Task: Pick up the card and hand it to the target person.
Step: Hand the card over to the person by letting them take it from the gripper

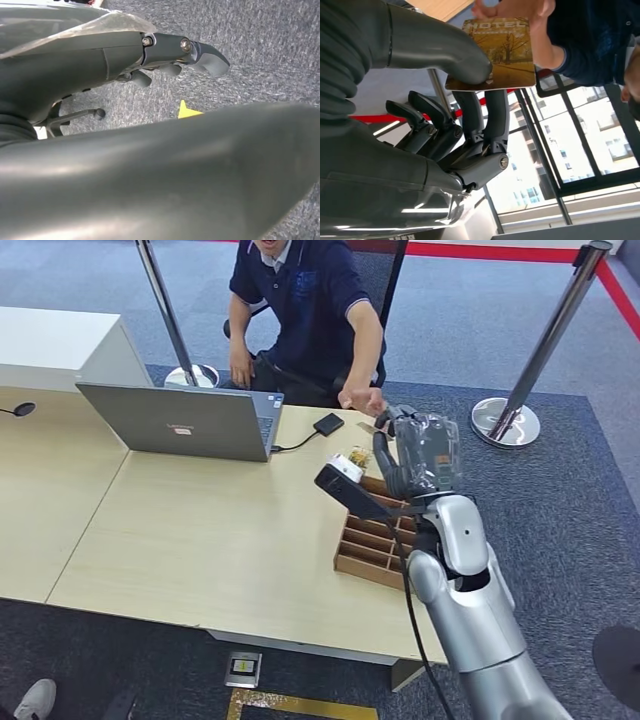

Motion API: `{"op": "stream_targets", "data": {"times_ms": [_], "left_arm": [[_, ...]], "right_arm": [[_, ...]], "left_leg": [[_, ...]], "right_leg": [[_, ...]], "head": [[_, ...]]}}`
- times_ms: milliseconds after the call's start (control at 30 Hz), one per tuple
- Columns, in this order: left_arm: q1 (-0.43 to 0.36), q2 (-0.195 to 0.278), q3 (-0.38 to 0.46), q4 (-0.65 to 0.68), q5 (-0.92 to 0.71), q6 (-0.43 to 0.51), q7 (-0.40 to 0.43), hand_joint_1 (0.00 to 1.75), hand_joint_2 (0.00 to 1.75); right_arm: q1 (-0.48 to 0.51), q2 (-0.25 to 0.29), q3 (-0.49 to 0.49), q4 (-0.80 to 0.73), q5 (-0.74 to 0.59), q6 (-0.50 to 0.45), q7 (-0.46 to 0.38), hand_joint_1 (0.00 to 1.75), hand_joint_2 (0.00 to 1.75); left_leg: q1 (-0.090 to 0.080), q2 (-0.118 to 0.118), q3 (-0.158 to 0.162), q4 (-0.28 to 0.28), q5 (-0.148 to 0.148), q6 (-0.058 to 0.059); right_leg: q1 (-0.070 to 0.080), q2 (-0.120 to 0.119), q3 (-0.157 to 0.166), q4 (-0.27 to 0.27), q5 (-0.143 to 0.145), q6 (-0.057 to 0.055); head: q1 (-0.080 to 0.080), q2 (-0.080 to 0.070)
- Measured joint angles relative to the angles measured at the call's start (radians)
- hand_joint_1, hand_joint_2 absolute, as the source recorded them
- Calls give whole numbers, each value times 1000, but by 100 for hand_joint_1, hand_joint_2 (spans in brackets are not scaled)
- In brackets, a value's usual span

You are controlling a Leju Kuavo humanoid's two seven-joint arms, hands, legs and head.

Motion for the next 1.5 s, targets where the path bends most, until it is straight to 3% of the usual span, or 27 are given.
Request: {"op": "stream_targets", "data": {"times_ms": [200,967,1000,1100,1133,1233,1367,1500], "left_arm": [[-1,-2,0,2,-16,-6,2,0,0],[-19,-3,0,5,-15,-5,16,0,0],[-19,-3,0,5,-13,-4,16,0,0],[-16,-3,0,6,-2,1,16,0,0],[-15,-3,0,6,3,3,16,0,0],[-13,-3,4,6,18,10,16,0,0],[-7,-3,8,6,25,11,16,0,0],[-2,-2,10,6,30,11,16,0,0]], "right_arm": [[-58,34,1,137,4,-55,11,175,175],[-211,138,1,484,-2,-101,-1,175,175],[-214,142,1,492,-9,-107,-6,147,175],[-218,154,1,509,-45,-120,-28,16,175],[-217,157,0,512,-66,-121,-38,0,175],[-203,166,-15,502,-165,-132,-84,0,175],[-119,154,-42,381,-303,-138,-129,0,0],[47,109,-63,116,-437,-93,-139,0,0]], "left_leg": [[0,0,0,0,0,0],[0,0,-1,0,0,0],[0,0,-1,0,0,0],[0,0,-1,0,0,0],[0,0,-1,0,0,0],[0,0,-1,0,0,0],[0,0,-1,0,0,0],[0,-1,-2,0,0,1]], "right_leg": [[0,0,0,0,0,0],[0,0,0,0,1,0],[0,0,0,0,1,0],[0,0,-1,0,1,0],[0,0,-1,0,1,0],[0,0,-1,0,1,0],[0,0,-1,-1,1,1],[0,0,-1,-2,0,1]], "head": [[0,0],[0,0],[0,0],[0,0],[0,0],[0,0],[0,0],[0,0]]}}
